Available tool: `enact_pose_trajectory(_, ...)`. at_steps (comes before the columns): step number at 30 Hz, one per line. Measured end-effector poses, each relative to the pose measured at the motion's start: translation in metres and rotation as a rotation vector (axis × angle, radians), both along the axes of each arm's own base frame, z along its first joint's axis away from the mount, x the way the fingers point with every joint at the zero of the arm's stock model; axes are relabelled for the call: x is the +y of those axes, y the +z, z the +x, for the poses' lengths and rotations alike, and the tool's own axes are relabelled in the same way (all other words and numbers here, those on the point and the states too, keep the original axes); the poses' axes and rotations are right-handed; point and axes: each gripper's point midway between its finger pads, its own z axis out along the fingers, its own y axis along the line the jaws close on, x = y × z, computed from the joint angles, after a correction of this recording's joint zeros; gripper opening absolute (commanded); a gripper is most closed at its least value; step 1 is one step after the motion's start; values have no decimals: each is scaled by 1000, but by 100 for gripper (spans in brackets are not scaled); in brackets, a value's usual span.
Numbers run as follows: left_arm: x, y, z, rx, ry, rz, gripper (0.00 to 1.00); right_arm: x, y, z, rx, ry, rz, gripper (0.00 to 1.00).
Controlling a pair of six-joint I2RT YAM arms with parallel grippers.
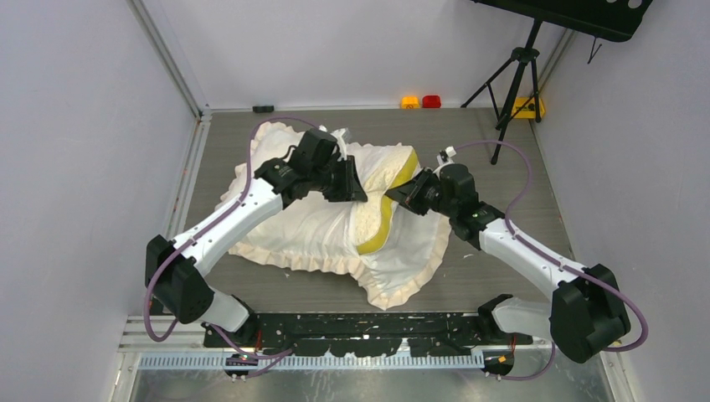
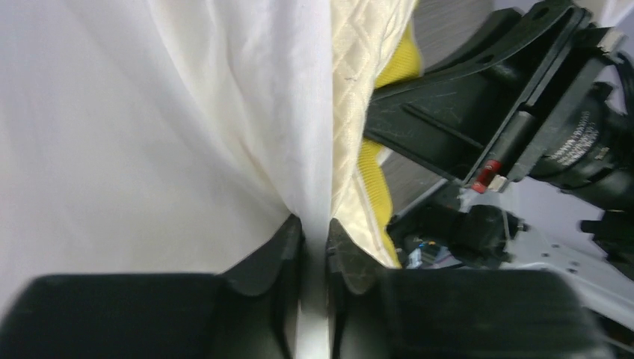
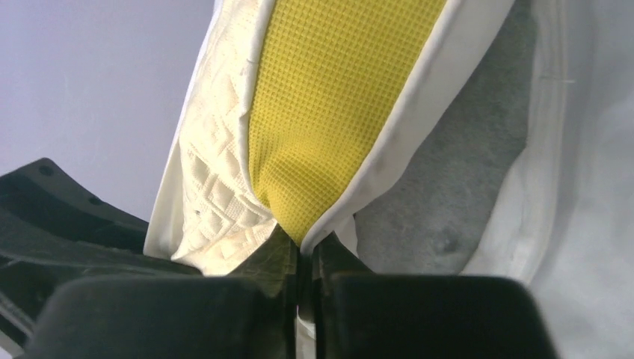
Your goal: Remove the pillowcase from the pillow
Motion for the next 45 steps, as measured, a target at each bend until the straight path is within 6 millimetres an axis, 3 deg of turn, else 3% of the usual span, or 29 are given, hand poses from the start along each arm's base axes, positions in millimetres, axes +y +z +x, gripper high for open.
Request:
enact_pose_trajectory(4,16,-7,-1,-16,18,105,53,-6,-9,-4,15,-3,-49,0)
enact_pose_trajectory(7,22,-13,-5,-21,15,162,55,-7,-12,-6,15,8,-69,0)
enact_pose_trajectory(13,27,-20,-10,-52,-3,240,35,-7,-16,-10,17,30,-89,0)
enact_pose_trajectory(22,64,-31,2,-90,75,416,14,-13,-18,-14,13,35,-130,0)
enact_pose_trajectory(31,88,-69,11,-27,131,483,10,-44,29,-33,-95,-37,-190,0)
enact_pose_trajectory(36,92,-82,16,-19,153,489,22,-72,41,-41,-140,-128,-258,0)
enact_pose_trajectory(39,91,-80,16,-28,155,465,34,-79,40,-44,-147,-140,-289,0)
enact_pose_trajectory(45,98,-45,1,-88,150,378,60,-76,22,-38,-95,-109,-349,0)
